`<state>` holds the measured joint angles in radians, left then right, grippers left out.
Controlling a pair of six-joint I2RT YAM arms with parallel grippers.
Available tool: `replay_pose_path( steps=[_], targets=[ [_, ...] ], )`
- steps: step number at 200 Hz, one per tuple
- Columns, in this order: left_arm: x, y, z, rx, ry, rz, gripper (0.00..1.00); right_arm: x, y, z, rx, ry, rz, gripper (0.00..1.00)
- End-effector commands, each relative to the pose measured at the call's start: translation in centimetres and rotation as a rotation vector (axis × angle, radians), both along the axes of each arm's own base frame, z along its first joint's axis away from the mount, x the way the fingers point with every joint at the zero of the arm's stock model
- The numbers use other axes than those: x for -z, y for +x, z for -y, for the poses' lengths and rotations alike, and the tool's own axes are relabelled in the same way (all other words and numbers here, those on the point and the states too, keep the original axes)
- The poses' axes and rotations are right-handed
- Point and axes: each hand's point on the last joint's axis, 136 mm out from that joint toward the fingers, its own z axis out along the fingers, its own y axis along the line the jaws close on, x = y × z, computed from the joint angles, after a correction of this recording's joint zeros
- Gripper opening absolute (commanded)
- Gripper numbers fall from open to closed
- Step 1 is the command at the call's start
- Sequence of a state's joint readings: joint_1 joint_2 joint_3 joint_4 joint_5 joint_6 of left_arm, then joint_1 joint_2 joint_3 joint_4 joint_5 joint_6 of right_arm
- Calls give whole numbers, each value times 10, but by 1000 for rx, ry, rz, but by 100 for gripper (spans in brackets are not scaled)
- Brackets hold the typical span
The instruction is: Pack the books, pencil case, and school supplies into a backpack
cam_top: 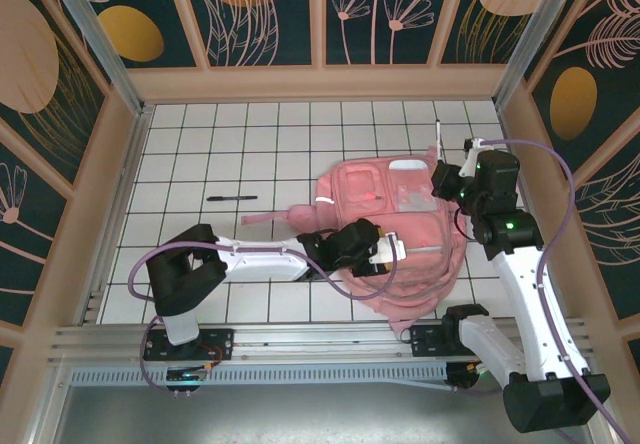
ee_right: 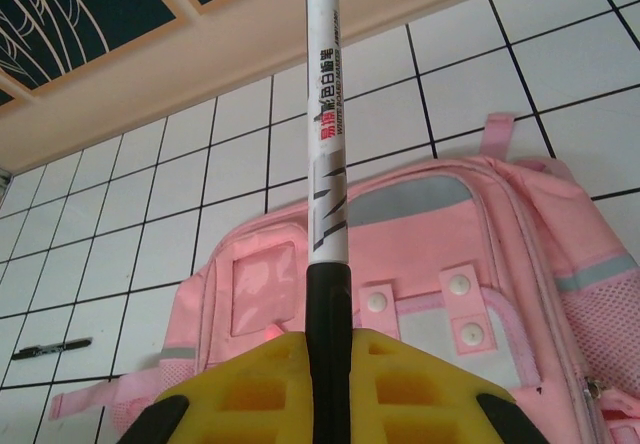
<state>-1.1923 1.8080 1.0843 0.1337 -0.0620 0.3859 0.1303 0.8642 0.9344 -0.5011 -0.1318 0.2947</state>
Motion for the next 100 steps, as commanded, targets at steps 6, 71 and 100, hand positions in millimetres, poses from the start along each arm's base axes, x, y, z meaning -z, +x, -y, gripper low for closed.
replay_pose_path(
  steps=[6, 71, 100],
  targets=[
    [-24, -29, 4, 183, -62, -3, 81, 10, -10, 0, -15, -1, -35, 3],
    [8, -24, 4, 174, -20, -2, 71, 17, -13, -1, -4, 32, -40, 2],
    [12, -31, 6, 205, -15, -30, 72, 17, -14, 0, -4, 24, -43, 2]
  ],
)
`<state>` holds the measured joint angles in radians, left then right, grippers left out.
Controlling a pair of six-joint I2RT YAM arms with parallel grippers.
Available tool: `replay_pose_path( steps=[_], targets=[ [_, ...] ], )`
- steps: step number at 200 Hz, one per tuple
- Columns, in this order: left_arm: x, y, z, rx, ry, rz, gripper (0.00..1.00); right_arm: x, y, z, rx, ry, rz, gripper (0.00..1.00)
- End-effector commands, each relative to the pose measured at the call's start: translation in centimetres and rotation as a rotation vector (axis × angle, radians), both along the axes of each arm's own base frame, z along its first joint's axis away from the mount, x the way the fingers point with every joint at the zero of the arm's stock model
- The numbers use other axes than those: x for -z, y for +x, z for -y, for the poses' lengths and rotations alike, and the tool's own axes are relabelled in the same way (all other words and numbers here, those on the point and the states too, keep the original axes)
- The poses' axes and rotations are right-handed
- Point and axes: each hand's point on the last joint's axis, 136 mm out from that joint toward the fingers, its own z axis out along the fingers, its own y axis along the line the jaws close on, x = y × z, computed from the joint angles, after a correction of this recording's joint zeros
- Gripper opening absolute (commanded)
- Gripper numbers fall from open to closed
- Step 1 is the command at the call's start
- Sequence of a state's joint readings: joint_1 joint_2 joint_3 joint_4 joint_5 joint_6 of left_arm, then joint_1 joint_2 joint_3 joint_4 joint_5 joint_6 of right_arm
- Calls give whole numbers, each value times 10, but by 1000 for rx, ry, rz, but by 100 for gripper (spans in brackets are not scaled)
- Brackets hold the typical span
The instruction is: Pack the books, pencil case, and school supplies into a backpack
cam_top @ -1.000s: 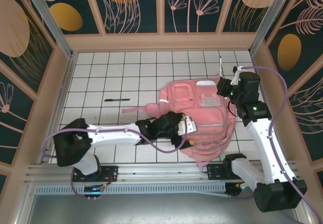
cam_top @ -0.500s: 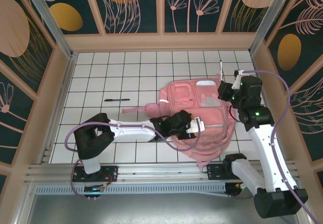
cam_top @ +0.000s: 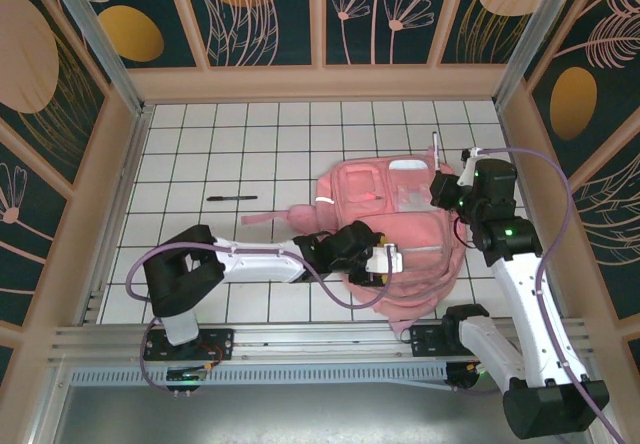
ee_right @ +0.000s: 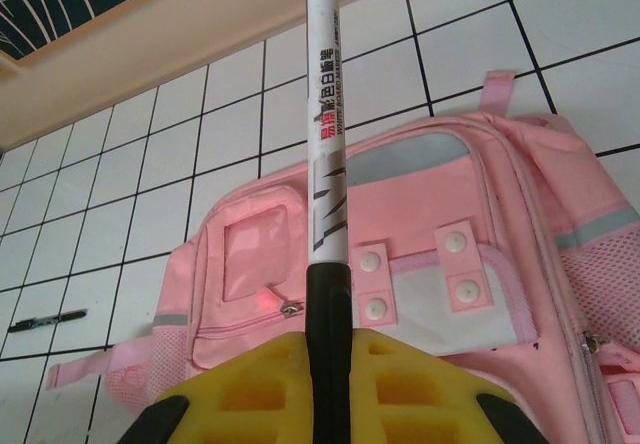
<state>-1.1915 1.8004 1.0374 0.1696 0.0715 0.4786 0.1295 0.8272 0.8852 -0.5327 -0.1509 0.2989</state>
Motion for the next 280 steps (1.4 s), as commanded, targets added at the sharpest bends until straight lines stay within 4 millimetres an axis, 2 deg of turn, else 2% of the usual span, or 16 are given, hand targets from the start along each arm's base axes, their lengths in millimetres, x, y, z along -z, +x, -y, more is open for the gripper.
replay_pose_path(
  steps=[1, 22, 30, 54, 70, 79, 93, 121, 150, 173, 187, 205, 214, 236, 260, 280],
  targets=[
    [3, -7, 5, 45, -13, -20, 72, -2, -1, 1, 9, 15, 3, 2],
    [2, -14, 4, 71, -8, -50, 76, 2, -3, 3, 12, 3, -8, 2],
    [3, -12, 4, 56, -5, -47, 73, 2, -3, 3, 12, 3, -10, 2],
    [10, 8, 3, -21, 39, -57, 33, 3, -5, 3, 14, 12, -9, 2],
    [4, 20, 6, -58, 42, -78, 9, 5, -6, 1, 11, 24, -17, 2],
    [-4, 26, 8, -77, 27, -75, 0, 6, -8, 0, 8, 32, -26, 2],
    [-19, 33, 11, -95, -5, -68, 0, 11, -13, 1, 32, 63, -57, 3],
    [-62, 51, 16, -161, -129, -122, 0, 38, -39, 24, 290, 192, -211, 0],
    [-99, 79, 20, -283, -215, -183, 0, 60, -80, 27, 370, 253, -366, 0],
    [-128, 101, 20, -382, -315, -241, 0, 76, -124, 54, 637, 293, -488, 0],
    [-144, 105, 24, -389, -385, -320, 0, 84, -135, 40, 643, 411, -545, 0],
    [-156, 102, 35, -371, -426, -406, 0, 90, -130, 4, 552, 611, -634, 0],
    [-158, 99, 41, -360, -428, -449, 0, 89, -125, -6, 534, 687, -647, 0],
    [-159, 97, 52, -352, -433, -522, 0, 79, -103, -18, 486, 768, -610, 0],
    [-164, 91, 62, -309, -448, -577, 0, 85, -79, -39, 395, 848, -635, 0],
    [-166, 87, 65, -286, -453, -604, 0, 84, -56, -44, 373, 875, -599, 0]
  ],
)
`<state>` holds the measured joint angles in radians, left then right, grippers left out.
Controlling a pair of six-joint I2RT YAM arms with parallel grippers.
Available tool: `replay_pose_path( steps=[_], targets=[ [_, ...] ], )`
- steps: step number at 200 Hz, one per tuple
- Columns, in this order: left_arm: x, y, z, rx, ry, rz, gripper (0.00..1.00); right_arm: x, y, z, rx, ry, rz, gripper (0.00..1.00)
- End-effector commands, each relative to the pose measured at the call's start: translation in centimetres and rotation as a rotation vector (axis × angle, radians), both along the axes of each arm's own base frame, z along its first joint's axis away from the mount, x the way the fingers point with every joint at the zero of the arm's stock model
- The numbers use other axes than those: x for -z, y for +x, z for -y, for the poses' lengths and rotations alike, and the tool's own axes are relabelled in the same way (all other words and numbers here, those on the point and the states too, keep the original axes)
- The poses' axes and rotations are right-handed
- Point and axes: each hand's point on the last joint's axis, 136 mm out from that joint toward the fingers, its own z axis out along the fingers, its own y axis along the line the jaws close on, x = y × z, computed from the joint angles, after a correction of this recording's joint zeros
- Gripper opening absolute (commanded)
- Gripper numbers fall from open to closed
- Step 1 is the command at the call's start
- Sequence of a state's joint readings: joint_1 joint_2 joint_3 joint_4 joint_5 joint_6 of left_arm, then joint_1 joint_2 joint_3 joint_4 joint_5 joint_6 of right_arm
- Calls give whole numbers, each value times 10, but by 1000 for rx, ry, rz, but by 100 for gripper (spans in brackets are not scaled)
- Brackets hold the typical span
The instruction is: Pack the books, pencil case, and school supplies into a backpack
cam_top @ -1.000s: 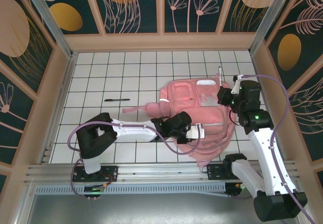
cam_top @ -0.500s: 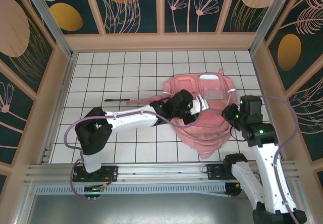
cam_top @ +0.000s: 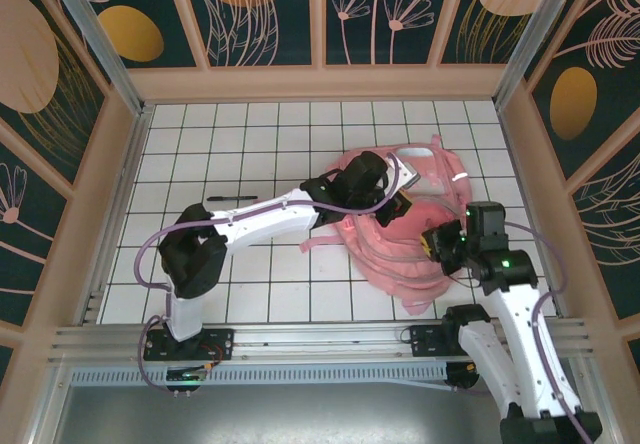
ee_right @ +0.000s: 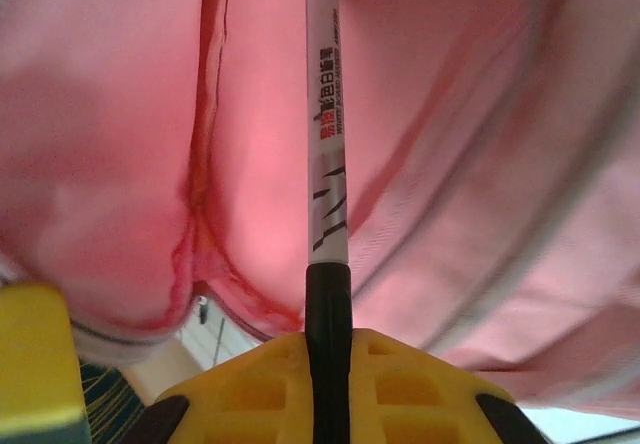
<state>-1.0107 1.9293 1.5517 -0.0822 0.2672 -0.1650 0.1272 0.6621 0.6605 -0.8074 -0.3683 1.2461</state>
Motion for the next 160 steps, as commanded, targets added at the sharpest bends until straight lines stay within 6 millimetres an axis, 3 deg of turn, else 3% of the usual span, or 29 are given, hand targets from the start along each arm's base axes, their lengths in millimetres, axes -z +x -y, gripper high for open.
replay_pose_path(
  steps=[1, 20, 37, 48, 54, 102, 118, 133, 160],
  targets=[
    [-54, -6, 19, 54, -173, -10, 0, -16, 35, -20, -20, 121, 101, 0],
    [-56, -8, 18, 63, -173, -15, 0, -13, 47, -26, -19, 124, 85, 0],
    [-55, -8, 18, 67, -166, -14, 0, -19, 56, -19, 13, 19, 103, 39],
    [-54, -8, 18, 69, -163, -18, 0, -27, 61, -16, 13, -31, 139, 54],
    [-54, -8, 18, 69, -165, -25, 0, -29, 62, -16, 10, -38, 145, 56],
    [-54, 2, 11, 33, -201, -85, 0, -17, 46, -30, -122, -5, 122, 53],
    [-49, 5, 8, 26, -194, -92, 0, -15, 34, -22, -125, -56, 97, 36],
    [-46, 4, 8, 30, -191, -96, 0, -17, 25, -15, -129, -94, 83, 13],
    [-39, 1, 8, 44, -184, -116, 0, -11, 11, -13, -176, -122, 38, 7]
  ],
)
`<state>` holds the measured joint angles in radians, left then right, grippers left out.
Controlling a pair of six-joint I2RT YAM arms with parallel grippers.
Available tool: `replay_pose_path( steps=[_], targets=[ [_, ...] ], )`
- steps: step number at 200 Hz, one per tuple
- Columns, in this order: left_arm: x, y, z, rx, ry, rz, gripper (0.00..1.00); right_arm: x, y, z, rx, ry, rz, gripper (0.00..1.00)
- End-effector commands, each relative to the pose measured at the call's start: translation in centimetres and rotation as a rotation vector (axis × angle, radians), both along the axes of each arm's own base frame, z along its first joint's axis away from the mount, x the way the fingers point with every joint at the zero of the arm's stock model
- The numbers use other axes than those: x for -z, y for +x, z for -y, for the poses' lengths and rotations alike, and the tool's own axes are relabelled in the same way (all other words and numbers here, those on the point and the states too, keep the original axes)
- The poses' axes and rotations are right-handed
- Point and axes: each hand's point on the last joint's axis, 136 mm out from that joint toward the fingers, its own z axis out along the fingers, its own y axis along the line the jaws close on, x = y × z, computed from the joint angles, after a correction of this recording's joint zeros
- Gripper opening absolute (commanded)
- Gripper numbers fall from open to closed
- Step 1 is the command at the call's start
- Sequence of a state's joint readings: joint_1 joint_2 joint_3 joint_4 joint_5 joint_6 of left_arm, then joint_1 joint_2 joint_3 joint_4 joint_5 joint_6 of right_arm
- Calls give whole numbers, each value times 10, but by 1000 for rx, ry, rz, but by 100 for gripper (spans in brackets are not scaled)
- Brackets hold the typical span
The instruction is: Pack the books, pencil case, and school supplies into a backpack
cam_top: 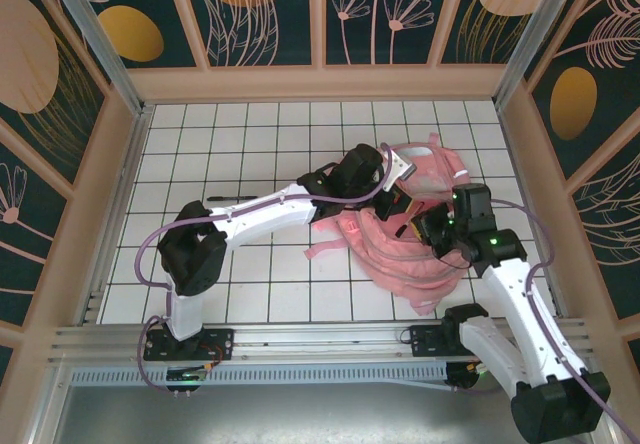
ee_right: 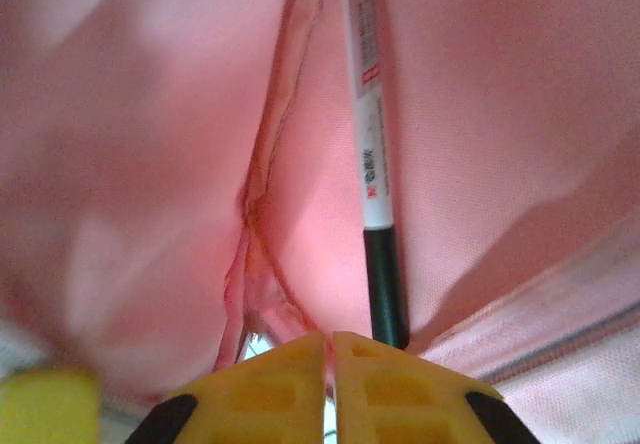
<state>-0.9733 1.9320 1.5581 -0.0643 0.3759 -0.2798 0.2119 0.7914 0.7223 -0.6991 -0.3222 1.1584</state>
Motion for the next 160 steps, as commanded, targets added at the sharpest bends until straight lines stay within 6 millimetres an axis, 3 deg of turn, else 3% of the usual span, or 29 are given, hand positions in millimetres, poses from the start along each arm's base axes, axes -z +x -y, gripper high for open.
replay_pose_path(
  steps=[1, 29, 67, 95, 116, 143, 160],
  targets=[
    [-30, -2, 10, 36, -117, 17, 0, 3, -17, 3, -56, -53, -47, 7],
    [-36, -6, 12, 51, -142, -3, 0, 18, -13, 0, -80, -59, -66, 3],
    [-41, -8, 14, 54, -165, -32, 0, 26, 20, -8, -112, -57, 27, 0],
    [-46, -8, 16, 48, -191, -66, 0, 43, 36, -18, -101, 4, 47, 0],
    [-49, -11, 15, 49, -205, -77, 0, 36, 51, -28, -64, 80, 108, 0],
    [-51, -14, 14, 50, -225, -105, 0, 23, 69, -23, 45, 122, 158, 0],
    [-51, -14, 13, 40, -240, -118, 0, 24, 74, -18, 111, 138, 139, 7]
  ],
)
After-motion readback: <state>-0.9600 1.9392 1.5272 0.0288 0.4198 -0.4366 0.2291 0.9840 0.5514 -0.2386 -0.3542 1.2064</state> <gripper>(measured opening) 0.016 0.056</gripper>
